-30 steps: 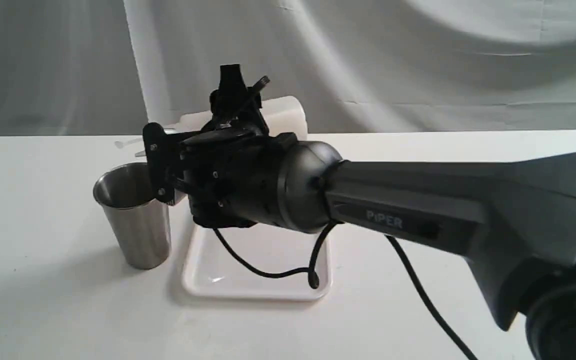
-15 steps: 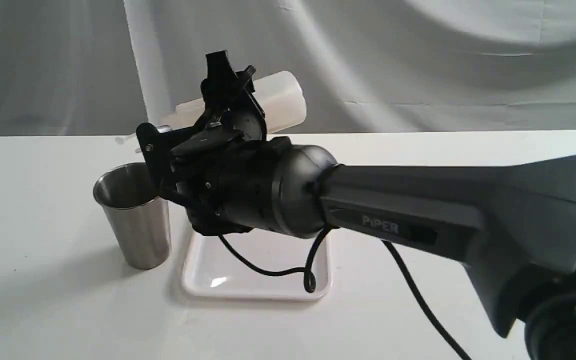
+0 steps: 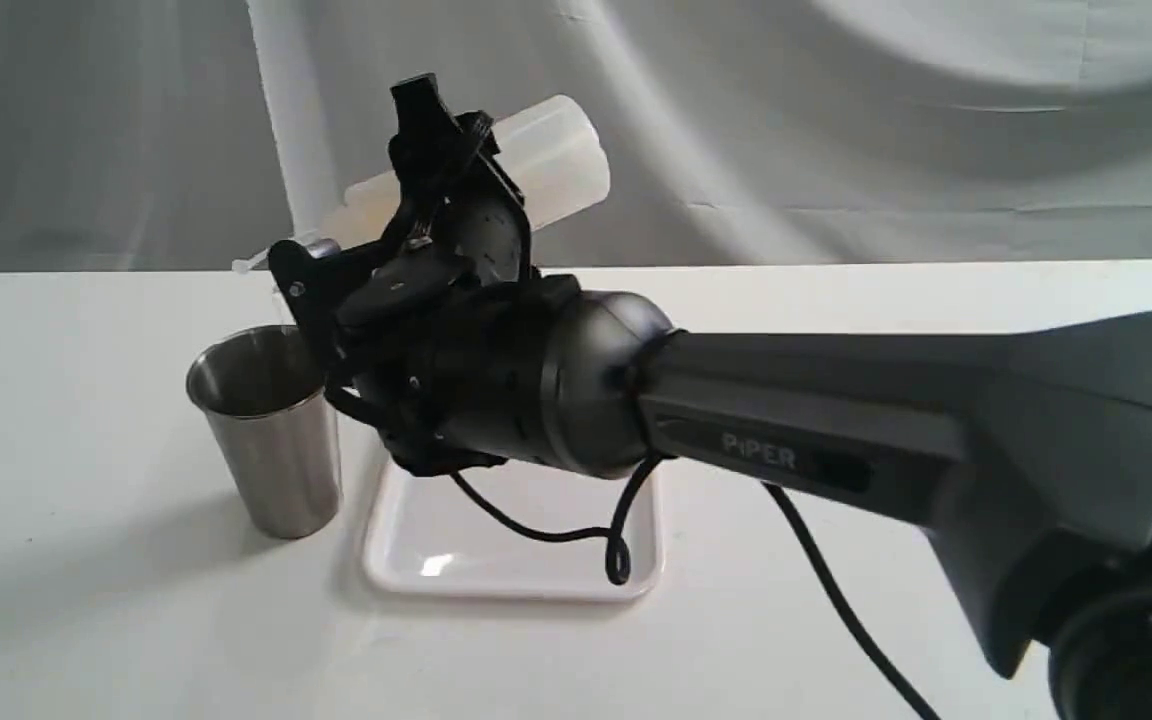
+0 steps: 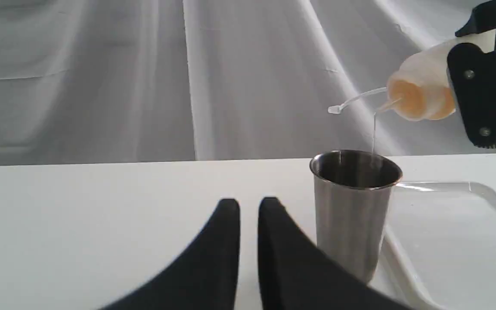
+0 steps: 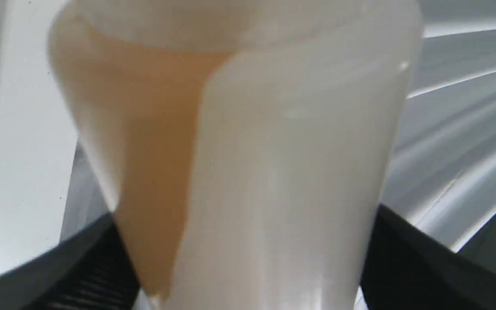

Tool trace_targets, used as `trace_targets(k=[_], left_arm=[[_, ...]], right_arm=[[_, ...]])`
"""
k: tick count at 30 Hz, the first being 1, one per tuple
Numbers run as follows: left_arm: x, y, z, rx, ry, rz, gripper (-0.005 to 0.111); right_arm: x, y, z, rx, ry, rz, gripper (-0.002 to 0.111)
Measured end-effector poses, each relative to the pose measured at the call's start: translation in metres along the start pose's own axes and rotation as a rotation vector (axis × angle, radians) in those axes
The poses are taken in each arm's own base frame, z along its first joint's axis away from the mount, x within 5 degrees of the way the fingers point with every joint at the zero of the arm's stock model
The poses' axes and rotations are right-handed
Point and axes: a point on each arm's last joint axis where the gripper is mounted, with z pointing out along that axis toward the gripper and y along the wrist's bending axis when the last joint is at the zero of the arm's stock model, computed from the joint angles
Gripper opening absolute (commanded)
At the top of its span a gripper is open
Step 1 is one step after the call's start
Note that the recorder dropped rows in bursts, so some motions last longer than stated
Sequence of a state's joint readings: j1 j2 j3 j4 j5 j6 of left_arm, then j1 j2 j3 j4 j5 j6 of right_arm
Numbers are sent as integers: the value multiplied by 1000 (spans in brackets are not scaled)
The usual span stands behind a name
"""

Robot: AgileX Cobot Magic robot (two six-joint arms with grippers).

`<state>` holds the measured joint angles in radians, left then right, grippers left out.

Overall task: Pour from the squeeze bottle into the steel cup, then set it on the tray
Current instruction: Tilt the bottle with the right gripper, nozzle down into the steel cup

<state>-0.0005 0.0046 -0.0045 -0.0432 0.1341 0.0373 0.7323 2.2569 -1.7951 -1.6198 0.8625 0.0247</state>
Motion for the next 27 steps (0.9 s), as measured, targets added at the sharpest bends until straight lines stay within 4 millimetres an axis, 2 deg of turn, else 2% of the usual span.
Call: trace_targets(k=[27], left_arm=[[0, 0, 0, 0, 0, 0, 8]], right_arm=[[-4, -6, -4, 69, 1, -65, 47]])
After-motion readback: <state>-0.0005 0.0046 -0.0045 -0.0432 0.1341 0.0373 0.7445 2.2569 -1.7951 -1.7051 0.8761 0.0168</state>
